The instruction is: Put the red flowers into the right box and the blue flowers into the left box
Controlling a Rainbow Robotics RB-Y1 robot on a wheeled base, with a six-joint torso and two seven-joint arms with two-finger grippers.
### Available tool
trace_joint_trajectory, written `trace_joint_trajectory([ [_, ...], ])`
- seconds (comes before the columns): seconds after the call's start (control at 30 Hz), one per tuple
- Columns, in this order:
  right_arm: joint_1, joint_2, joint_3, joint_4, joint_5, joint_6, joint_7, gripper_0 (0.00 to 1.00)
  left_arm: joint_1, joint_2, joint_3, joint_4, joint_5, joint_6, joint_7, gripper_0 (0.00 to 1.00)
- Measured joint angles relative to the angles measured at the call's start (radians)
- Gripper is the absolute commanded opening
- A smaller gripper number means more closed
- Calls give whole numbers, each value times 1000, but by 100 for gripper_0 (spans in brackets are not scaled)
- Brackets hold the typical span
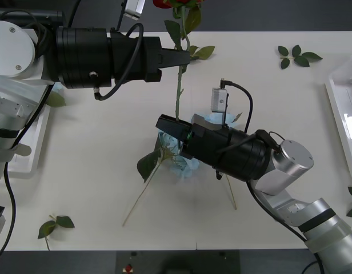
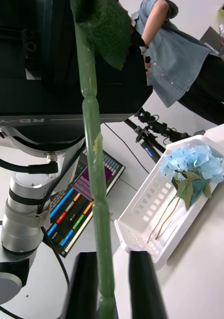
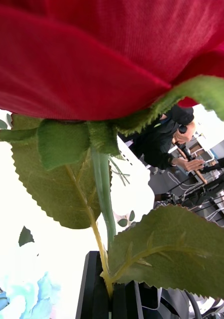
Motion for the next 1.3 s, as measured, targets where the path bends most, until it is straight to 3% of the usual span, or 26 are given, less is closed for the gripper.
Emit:
trace_joint_trajectory([
  [0.1,0,0,0,0,0,0,0,0,0,0,0,0,0,0,0,0],
  [0.47,0,0,0,0,-1,-1,0,0,0,0,0,0,0,0,0,0],
  [0.5,0,0,0,0,-2,-1,0,0,0,0,0,0,0,0,0,7],
  [0.53,0,0,0,0,-2,-1,0,0,0,0,0,0,0,0,0,72],
  [0.57,0,0,0,0,-2,-1,0,0,0,0,0,0,0,0,0,100],
  [1.3,-2,-2,-25,0,-34,-6,0,0,5,0,-5,2,0,0,0,100],
])
